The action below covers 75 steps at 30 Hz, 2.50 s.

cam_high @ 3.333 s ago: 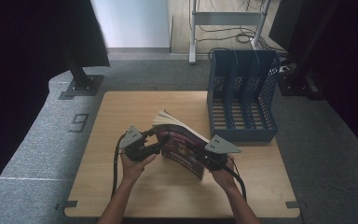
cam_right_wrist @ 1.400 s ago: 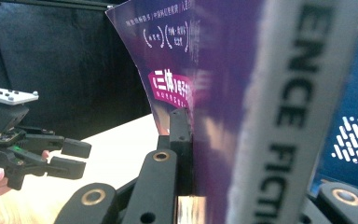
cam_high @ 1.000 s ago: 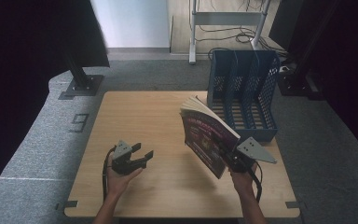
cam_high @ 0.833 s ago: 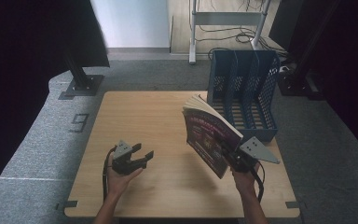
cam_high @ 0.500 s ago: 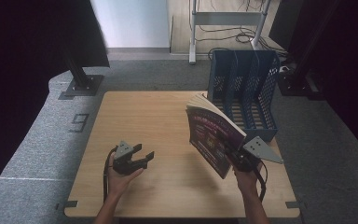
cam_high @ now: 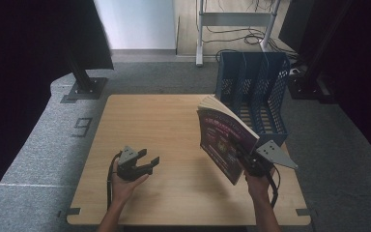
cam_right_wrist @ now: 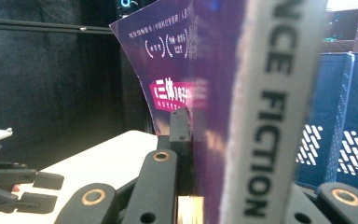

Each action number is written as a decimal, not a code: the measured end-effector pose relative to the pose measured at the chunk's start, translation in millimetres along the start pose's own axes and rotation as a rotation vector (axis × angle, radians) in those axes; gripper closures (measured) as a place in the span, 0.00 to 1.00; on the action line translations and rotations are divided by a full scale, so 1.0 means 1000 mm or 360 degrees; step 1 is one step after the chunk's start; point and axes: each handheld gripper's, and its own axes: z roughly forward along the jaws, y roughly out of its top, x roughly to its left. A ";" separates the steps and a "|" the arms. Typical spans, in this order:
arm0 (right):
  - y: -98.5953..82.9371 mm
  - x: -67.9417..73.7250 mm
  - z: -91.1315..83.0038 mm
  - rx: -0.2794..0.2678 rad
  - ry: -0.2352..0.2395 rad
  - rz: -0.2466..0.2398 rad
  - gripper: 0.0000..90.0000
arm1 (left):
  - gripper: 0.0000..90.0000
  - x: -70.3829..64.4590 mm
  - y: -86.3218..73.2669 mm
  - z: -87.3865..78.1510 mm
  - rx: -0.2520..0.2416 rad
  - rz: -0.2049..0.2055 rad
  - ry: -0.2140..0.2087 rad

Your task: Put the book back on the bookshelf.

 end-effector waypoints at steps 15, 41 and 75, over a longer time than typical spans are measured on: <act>0.011 -0.010 0.002 -0.0028 -0.0022 0.0006 0.91 | 0.38 0.003 0.001 0.000 -0.0005 -0.0028 0.0008; 0.044 -0.021 0.009 -0.0075 -0.0063 0.0023 0.91 | 0.38 0.004 0.002 -0.001 -0.0012 -0.0036 0.0002; 0.056 -0.037 0.010 -0.0101 -0.0179 0.0010 0.91 | 0.37 0.006 0.001 0.000 -0.0001 -0.0033 0.0012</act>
